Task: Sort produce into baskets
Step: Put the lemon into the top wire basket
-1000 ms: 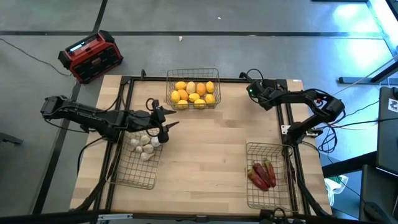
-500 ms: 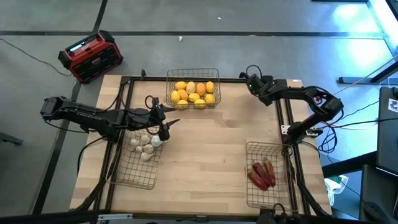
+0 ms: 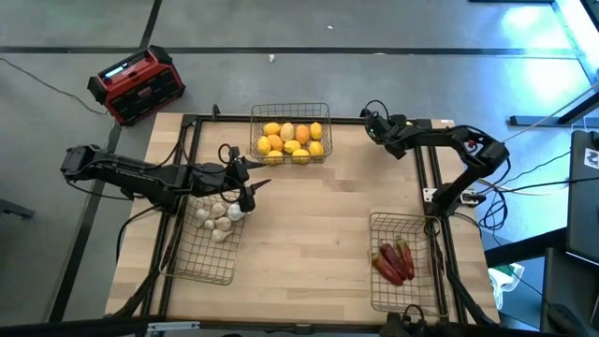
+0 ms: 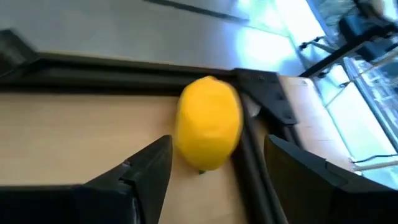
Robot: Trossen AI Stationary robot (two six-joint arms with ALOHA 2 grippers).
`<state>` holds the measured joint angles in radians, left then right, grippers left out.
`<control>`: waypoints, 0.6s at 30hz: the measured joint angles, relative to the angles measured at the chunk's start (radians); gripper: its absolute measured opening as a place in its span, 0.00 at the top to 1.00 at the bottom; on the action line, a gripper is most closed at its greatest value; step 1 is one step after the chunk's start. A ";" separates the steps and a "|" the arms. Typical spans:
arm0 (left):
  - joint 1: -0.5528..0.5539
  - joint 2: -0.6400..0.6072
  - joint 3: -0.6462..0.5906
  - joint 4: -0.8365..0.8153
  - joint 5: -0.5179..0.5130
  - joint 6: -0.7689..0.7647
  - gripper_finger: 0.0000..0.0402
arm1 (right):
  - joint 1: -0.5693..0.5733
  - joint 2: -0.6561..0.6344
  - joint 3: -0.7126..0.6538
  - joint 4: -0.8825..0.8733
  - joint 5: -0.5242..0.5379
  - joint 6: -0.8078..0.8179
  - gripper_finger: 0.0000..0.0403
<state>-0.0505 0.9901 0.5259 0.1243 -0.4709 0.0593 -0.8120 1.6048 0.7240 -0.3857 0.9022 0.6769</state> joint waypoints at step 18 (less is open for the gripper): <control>0.000 0.000 0.000 -0.009 0.000 0.029 0.44 | 0.080 -0.068 0.340 -0.671 -0.332 -0.045 0.38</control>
<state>-0.0505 0.9901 0.5259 0.1157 -0.4709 0.0887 -0.7318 1.5369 1.0635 -1.0570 0.5703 0.6323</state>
